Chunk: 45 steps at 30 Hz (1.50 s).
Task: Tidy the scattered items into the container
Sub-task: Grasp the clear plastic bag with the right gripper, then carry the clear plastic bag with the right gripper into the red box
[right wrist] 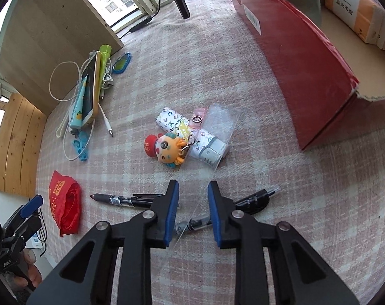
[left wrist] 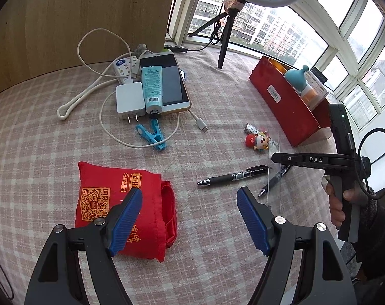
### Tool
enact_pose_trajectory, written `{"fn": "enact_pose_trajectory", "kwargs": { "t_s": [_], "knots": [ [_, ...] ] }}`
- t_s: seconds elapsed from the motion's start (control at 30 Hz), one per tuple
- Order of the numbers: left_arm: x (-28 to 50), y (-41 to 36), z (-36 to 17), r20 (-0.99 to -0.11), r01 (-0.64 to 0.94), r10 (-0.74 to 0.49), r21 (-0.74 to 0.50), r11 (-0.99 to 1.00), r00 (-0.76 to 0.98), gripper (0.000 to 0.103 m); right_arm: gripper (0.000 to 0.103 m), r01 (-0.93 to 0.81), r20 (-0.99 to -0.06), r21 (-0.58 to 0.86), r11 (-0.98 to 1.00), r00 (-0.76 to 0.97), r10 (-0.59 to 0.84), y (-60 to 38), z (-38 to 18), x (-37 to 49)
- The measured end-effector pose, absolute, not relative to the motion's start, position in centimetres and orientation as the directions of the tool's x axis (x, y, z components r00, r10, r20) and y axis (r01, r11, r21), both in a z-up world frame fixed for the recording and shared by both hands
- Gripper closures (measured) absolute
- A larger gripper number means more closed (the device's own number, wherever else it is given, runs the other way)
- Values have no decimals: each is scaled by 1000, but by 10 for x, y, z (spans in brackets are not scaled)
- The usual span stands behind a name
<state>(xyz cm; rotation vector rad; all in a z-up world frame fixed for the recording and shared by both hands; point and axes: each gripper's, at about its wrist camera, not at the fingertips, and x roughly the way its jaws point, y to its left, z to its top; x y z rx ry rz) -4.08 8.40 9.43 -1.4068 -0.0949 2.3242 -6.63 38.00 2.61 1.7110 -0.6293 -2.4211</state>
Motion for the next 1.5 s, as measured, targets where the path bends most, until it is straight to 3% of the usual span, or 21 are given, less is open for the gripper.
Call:
{"fn": "enact_pose_trajectory", "kwargs": {
  "t_s": [0.13, 0.97, 1.23, 1.5],
  "knots": [
    [-41, 82, 94, -832, -311, 383, -270, -911, -401, 28, 93, -174, -844, 465, -868, -382, -376, 390, 29, -64],
    [-42, 92, 98, -834, -333, 388, -265, -905, -392, 29, 101, -164, -784, 566, -808, -409, -467, 397, 45, -47],
    [-39, 111, 104, -839, -379, 392, -247, -892, -378, 29, 101, -183, -694, 667, -722, -504, -513, 423, 77, -17],
    [-39, 140, 115, -834, -439, 410, -232, -868, -370, 29, 101, -202, -595, 729, -654, -659, -460, 487, 129, 6]
  ]
}}
